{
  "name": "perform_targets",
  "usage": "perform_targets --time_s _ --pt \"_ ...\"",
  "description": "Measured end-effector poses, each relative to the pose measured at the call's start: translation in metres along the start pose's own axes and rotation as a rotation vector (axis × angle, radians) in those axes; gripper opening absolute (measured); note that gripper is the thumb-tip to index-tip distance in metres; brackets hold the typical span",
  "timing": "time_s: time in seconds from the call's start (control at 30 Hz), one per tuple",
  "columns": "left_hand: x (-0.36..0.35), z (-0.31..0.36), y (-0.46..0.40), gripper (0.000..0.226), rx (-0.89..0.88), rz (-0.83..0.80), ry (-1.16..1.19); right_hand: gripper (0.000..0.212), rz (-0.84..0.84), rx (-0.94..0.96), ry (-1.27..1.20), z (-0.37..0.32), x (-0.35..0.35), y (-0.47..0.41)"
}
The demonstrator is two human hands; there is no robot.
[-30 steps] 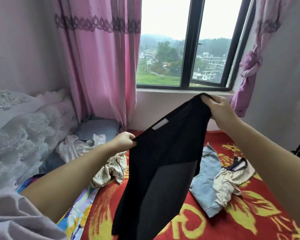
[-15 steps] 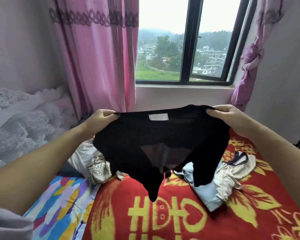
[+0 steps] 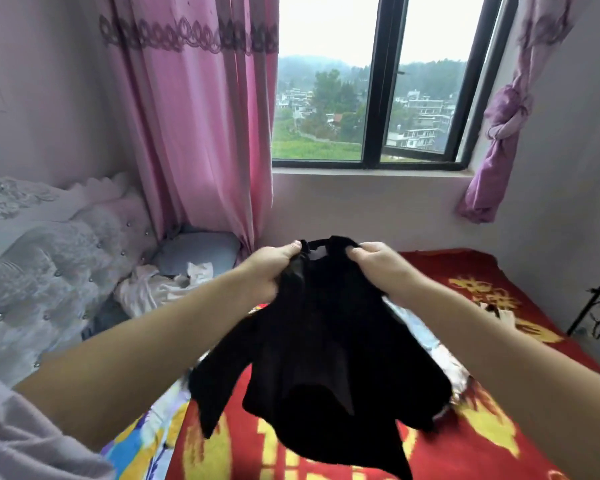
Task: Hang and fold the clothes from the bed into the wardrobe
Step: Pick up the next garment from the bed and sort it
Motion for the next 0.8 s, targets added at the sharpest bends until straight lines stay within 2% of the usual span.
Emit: perform_targets --time_s 0.13,0.23,0.27,0.33,0.4,0.43,0.47,0.5,0.57,0.63,0.7,0.77,0.8 --pt "-0.021 -0.007 -0.002 0.028 -0.036 -0.034 -0.003 0.045 -0.084 0.168 0.173 -0.007 -0.035 0.01" --pt "-0.013 0.002 0.003 0.026 -0.066 -0.096 -0.037 0.047 -0.191 0.231 0.337 -0.006 -0.026 0.011" --pt "-0.009 0.003 0.003 0.024 -0.145 -0.116 -0.142 0.046 -0.189 0.249 0.383 -0.007 -0.022 0.012" --pt "0.004 0.003 -0.001 0.016 -0.502 -0.005 -0.626 0.04 -0.146 0.272 0.341 -0.011 -0.017 0.011" --pt "0.011 0.003 -0.003 0.053 -0.823 0.09 -1.112 0.039 -0.157 0.279 0.187 -0.016 -0.014 0.012" --pt "0.012 0.003 -0.003 0.071 -0.901 0.063 -1.229 0.043 -0.186 0.285 0.143 -0.018 -0.012 0.012" --pt "0.014 0.005 -0.006 0.073 -0.943 -0.009 -1.247 0.048 -0.221 0.303 0.14 -0.02 -0.01 0.012" --pt "0.015 0.01 -0.006 0.057 -0.963 -0.094 -1.18 0.051 -0.252 0.325 0.151 -0.023 -0.007 0.013" --pt "0.012 0.022 -0.004 0.007 -0.89 -0.178 -1.029 0.053 -0.246 0.377 0.249 -0.025 0.001 0.014" --pt "0.006 0.033 -0.006 0.022 -0.863 -0.143 -1.002 0.047 -0.151 0.408 0.444 -0.021 0.011 0.008" --pt "-0.007 0.039 -0.004 0.018 -0.905 -0.115 -1.023 0.038 -0.072 0.355 0.584 -0.012 0.016 0.005" --pt "-0.022 0.045 -0.002 0.009 -0.96 -0.125 -1.087 0.03 -0.084 0.242 0.485 -0.001 0.019 0.005" --pt "-0.029 0.048 -0.001 0.013 -0.967 -0.125 -1.132 0.028 -0.115 0.177 0.367 0.003 0.021 0.005"
Point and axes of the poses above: each hand's wrist, its own y-axis away from the middle knuckle, its own x-axis out of the back of the hand, z = x × y, the point moved 1 cm from there along -y, towards the middle knuckle, and after that the axes turned 3 degrees about z, right-handed, at the moved point
